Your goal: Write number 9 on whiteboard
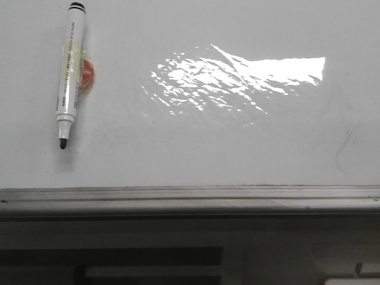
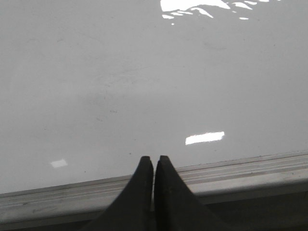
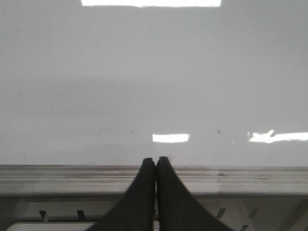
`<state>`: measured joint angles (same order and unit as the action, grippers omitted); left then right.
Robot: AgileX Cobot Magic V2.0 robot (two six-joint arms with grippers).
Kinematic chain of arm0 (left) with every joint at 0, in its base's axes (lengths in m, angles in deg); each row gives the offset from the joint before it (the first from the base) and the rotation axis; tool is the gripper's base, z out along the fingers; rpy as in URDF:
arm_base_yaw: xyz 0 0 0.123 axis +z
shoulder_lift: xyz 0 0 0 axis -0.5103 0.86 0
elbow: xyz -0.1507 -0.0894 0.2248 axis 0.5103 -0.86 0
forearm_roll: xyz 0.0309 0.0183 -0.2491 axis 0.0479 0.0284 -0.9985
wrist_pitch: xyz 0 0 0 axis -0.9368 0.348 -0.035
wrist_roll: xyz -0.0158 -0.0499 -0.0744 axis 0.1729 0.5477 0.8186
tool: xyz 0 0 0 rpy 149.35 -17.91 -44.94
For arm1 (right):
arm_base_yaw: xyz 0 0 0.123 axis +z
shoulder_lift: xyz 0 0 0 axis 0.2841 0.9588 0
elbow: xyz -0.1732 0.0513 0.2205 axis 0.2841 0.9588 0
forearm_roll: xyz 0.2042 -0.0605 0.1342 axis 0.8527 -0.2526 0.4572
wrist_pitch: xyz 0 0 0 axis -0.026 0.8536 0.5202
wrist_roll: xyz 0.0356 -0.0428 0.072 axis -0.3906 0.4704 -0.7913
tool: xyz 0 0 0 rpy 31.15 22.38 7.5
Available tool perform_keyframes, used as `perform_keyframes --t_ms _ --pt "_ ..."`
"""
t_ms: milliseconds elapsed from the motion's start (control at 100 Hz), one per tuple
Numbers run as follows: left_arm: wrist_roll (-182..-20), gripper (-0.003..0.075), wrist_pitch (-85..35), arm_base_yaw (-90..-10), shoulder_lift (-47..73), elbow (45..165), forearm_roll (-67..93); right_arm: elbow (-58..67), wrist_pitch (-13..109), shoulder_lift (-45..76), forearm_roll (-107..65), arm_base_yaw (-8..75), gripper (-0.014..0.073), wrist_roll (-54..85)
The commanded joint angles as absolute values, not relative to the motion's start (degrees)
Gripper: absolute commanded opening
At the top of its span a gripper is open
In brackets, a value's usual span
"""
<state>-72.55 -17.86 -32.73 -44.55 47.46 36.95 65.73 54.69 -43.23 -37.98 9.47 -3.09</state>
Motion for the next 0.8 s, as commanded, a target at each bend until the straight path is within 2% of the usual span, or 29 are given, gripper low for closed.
perform_keyframes --t_ms 0,790 --pt "-72.0 -0.0020 -20.5 -32.6 -46.2 46.4 36.8 67.3 54.1 -44.4 -38.2 9.1 -0.0067 -3.0" --pt "-72.0 -0.0020 -20.5 -32.6 -46.2 46.4 37.3 67.3 54.1 -44.4 -38.2 9.1 -0.0067 -3.0"
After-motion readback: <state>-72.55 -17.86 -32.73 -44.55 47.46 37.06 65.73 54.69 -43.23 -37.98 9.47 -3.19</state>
